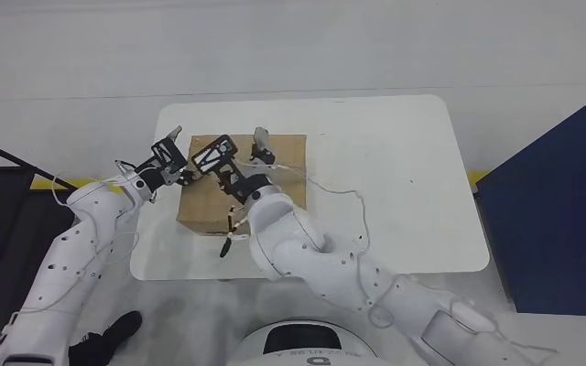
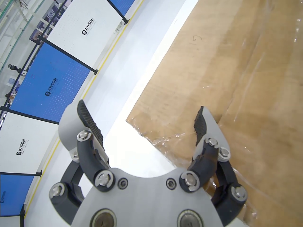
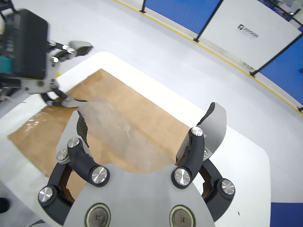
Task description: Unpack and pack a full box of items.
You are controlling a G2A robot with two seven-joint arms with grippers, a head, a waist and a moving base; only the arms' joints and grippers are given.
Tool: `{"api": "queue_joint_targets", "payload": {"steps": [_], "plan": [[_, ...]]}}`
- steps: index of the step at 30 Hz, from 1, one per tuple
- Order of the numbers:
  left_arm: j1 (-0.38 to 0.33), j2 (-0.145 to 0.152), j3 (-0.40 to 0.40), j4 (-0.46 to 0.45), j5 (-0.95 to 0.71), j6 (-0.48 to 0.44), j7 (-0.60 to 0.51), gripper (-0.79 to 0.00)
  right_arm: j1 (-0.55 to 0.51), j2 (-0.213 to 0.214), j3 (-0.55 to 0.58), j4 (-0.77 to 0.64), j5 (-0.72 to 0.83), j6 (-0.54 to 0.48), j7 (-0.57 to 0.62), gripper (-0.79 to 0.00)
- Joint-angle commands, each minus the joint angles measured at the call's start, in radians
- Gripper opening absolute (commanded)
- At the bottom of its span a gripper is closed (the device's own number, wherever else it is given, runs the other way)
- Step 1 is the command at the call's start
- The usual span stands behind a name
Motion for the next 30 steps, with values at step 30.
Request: {"api": "queue_joint_targets", "payload": {"steps": [30], "plan": [[0.059, 0.011, -0.072, -0.070, 0.011, -0.012, -0.032, 0.000, -0.318, 0.017, 0.506, -0.269, 0.763, -0.198, -0.031, 0.000]]}}
